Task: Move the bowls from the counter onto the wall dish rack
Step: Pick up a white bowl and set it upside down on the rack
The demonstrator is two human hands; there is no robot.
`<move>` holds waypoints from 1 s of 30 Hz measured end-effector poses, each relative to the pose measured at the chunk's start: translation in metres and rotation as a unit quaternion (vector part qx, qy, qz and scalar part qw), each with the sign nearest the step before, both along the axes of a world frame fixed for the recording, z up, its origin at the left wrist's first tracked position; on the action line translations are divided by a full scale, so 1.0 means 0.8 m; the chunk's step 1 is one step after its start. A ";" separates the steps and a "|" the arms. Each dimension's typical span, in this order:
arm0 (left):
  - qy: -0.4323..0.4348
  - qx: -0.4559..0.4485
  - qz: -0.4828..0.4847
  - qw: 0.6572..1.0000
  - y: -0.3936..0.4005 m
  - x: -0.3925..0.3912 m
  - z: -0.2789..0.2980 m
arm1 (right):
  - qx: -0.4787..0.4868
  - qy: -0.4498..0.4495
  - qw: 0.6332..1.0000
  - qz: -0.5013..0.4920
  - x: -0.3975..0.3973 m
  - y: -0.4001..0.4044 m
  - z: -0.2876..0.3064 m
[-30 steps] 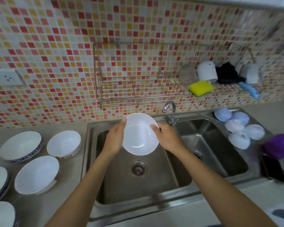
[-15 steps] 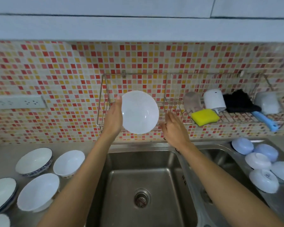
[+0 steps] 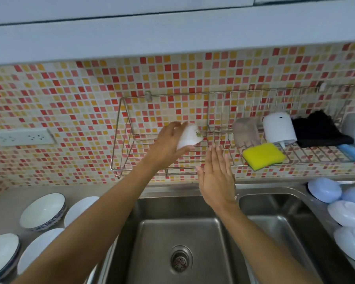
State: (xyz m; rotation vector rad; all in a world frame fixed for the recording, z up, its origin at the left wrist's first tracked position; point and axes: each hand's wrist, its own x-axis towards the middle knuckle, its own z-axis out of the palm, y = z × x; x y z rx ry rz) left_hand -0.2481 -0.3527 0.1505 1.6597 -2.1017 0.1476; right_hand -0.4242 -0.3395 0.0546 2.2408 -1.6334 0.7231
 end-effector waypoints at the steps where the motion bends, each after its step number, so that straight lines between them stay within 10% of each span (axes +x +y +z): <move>1: -0.041 0.006 0.000 0.999 -0.005 0.001 -0.007 | -0.006 -0.005 1.000 0.002 0.000 0.000 -0.002; 30: -0.066 -0.016 0.022 0.997 0.050 0.012 -0.065 | -0.110 -0.117 0.985 0.070 -0.003 -0.005 -0.019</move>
